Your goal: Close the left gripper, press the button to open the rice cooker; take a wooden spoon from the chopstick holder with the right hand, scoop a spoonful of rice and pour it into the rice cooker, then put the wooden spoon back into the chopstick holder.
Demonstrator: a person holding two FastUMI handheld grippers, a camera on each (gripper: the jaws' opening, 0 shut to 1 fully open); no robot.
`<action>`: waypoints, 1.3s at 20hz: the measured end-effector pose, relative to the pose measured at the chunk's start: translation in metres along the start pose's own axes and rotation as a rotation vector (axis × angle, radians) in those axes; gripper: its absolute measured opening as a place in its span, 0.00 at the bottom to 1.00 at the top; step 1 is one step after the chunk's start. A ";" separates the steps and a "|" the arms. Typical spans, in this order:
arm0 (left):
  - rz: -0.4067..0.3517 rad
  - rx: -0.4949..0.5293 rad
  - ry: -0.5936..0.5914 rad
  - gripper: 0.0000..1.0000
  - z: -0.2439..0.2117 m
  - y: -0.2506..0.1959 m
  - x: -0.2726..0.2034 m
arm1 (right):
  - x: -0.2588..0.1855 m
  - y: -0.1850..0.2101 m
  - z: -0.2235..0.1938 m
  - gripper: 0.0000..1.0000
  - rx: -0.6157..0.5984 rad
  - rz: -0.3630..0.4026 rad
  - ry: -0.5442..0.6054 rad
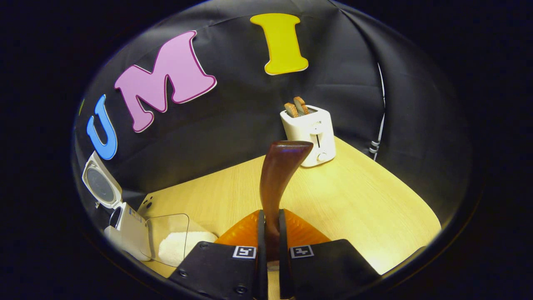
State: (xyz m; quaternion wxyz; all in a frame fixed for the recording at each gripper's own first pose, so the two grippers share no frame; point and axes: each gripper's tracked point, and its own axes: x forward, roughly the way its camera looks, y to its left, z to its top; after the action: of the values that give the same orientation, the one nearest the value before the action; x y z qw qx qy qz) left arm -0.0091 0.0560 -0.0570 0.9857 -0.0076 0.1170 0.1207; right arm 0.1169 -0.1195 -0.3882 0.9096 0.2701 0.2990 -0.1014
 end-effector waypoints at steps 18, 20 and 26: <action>-0.102 -0.022 -0.069 0.93 0.022 -0.017 0.028 | -0.063 -0.017 0.005 0.63 0.070 -0.065 0.018; -0.112 -0.021 -0.091 0.93 0.033 -0.016 0.033 | -0.080 -0.005 0.009 0.63 0.067 -0.023 0.006; -0.117 0.000 -0.165 0.93 0.087 -0.001 0.068 | -0.131 0.041 0.011 0.70 -0.052 0.090 -0.009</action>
State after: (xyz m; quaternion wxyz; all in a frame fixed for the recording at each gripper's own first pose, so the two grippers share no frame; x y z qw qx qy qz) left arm 0.0751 0.0743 0.0118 0.9974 -0.0043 0.0347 0.0631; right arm 0.0312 -0.0882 -0.2845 0.9213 0.2592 0.2848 -0.0539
